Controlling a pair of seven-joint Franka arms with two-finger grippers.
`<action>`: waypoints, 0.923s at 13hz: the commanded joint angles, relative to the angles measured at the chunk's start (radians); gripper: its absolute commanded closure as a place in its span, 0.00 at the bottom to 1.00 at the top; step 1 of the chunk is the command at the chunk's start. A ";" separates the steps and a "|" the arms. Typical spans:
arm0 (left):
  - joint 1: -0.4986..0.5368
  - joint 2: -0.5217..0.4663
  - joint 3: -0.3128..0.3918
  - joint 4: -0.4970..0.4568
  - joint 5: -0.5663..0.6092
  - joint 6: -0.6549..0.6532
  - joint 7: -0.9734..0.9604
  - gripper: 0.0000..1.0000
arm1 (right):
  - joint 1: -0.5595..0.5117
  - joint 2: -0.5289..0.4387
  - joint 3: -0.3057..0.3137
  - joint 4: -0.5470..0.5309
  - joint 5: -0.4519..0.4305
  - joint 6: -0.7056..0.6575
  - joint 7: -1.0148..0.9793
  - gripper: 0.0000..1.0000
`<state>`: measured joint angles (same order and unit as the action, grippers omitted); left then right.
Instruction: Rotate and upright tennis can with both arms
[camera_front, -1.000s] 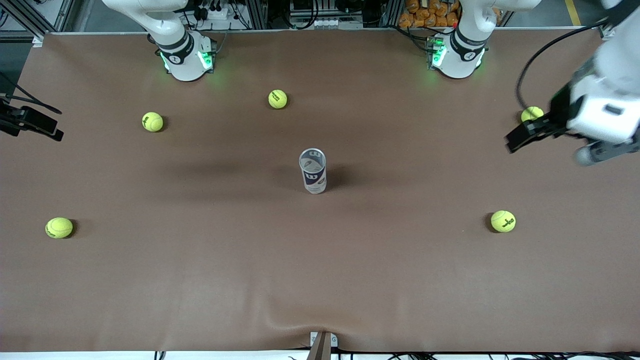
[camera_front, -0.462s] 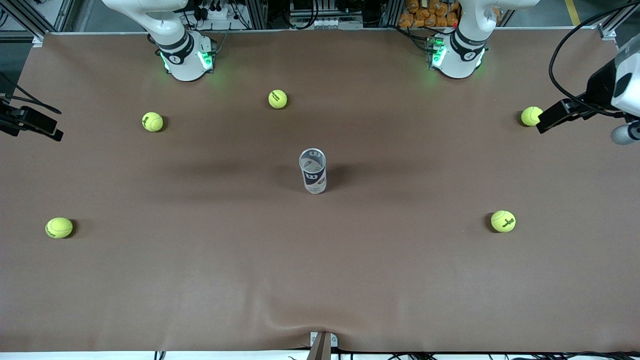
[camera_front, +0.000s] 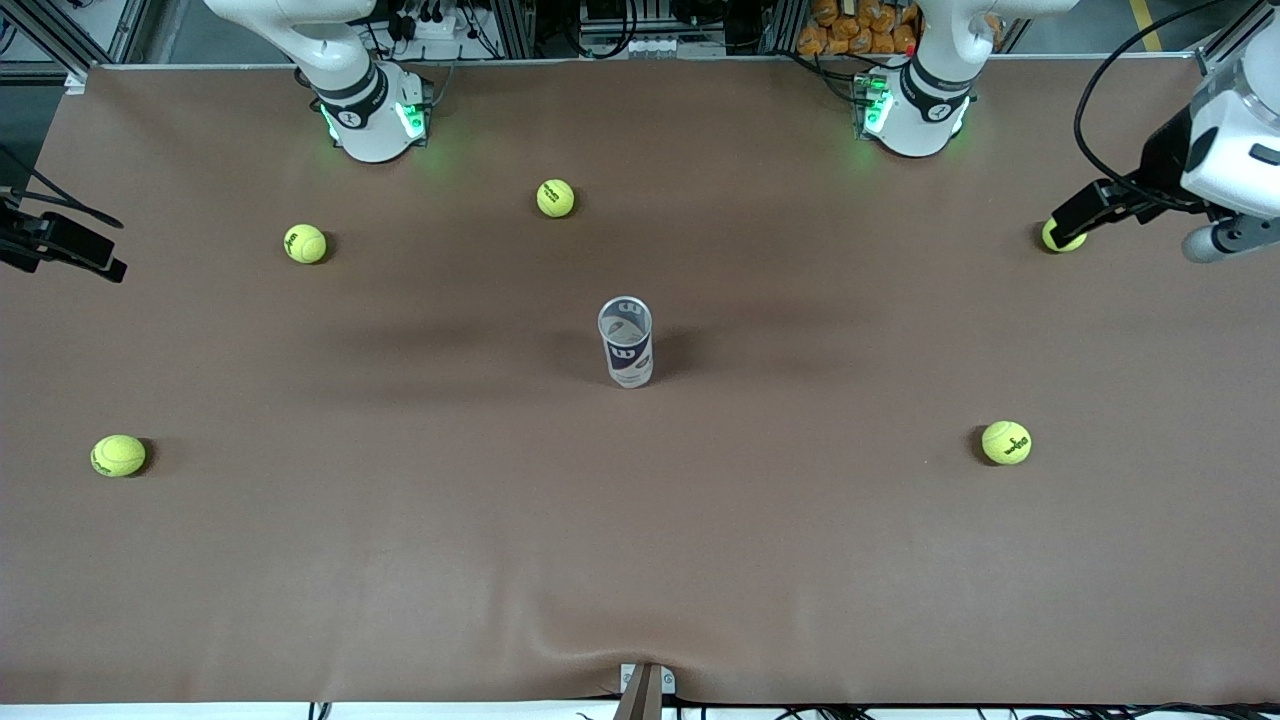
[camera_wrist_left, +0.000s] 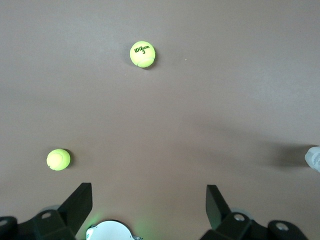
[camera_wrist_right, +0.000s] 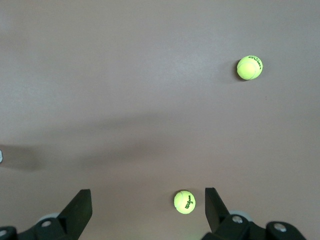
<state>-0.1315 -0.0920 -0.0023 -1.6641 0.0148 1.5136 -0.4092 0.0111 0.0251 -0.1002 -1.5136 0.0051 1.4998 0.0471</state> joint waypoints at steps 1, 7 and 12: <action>0.041 0.017 -0.035 0.016 0.031 0.017 0.067 0.00 | 0.000 -0.007 0.005 0.001 -0.013 -0.001 0.014 0.00; 0.066 0.064 -0.030 0.072 0.014 0.023 0.110 0.00 | 0.003 -0.001 0.005 0.001 -0.013 -0.001 0.014 0.00; 0.056 0.080 -0.028 0.075 0.022 0.036 0.173 0.00 | 0.003 0.001 0.005 0.001 -0.013 -0.001 0.014 0.00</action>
<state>-0.0770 -0.0273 -0.0247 -1.6161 0.0234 1.5509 -0.2741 0.0119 0.0257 -0.0993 -1.5138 0.0051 1.4998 0.0471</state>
